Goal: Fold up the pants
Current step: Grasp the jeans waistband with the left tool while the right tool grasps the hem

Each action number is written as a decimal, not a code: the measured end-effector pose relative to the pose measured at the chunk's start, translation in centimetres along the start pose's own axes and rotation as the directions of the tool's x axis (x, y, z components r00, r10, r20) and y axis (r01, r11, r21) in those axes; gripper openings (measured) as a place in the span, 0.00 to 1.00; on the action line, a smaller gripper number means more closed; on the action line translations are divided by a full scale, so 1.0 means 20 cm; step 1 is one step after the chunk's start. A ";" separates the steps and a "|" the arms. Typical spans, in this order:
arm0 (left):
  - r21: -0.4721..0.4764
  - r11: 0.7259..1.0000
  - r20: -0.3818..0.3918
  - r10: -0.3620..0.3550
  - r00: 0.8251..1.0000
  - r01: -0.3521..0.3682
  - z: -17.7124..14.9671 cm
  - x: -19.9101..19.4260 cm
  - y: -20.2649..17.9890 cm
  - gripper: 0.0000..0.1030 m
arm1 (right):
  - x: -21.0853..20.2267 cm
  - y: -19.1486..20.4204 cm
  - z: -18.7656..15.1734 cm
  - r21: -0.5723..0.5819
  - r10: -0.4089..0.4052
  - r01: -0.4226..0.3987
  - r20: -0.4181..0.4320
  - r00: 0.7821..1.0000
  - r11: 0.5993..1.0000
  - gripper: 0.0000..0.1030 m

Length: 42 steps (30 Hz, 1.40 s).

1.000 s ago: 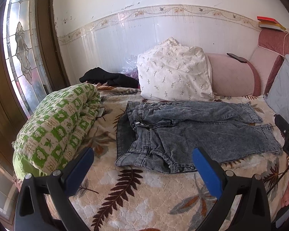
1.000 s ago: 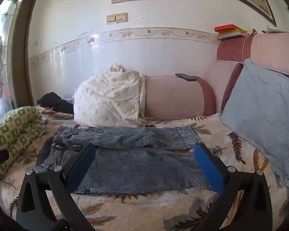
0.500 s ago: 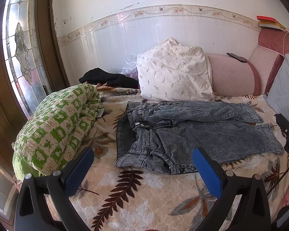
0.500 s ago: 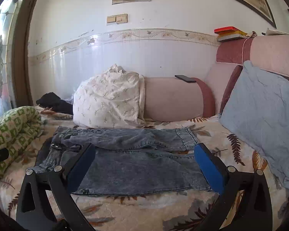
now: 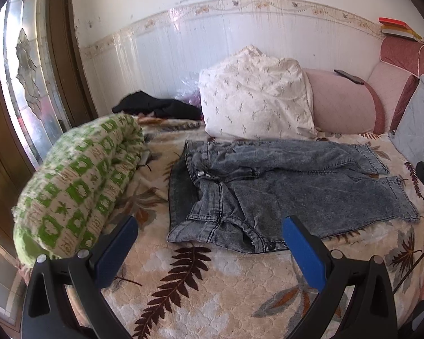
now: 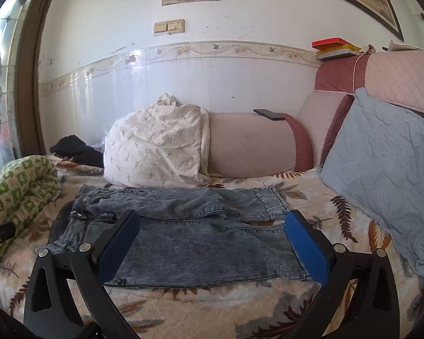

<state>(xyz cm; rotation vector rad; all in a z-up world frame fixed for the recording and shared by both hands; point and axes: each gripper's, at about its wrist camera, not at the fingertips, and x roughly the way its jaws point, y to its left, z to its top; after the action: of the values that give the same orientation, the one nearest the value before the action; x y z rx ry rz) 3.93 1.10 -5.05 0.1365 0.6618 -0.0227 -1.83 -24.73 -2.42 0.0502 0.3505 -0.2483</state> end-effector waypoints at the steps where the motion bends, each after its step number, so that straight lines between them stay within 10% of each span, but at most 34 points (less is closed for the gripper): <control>1: -0.001 1.000 -0.008 -0.010 1.000 0.010 0.00 0.03 0.02 1.00 | 0.01 -0.01 0.00 -0.002 -0.008 0.008 -0.003 1.000 1.000 1.00; 19: 0.025 0.996 -0.137 0.085 0.987 -0.083 0.41 0.81 0.35 1.00 | 0.54 -0.38 0.07 0.033 -0.063 0.074 -0.268 0.961 0.997 1.00; 42: 0.063 0.991 -0.369 0.131 0.920 -0.116 0.80 1.89 0.47 1.00 | 2.08 -0.93 0.16 0.159 -0.060 0.213 -0.651 0.757 0.964 0.95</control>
<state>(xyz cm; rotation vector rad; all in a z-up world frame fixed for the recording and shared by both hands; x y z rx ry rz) 44.18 9.17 -14.56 0.2246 1.0330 0.1149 32.47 -52.68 -13.97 0.3428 1.0211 -0.4176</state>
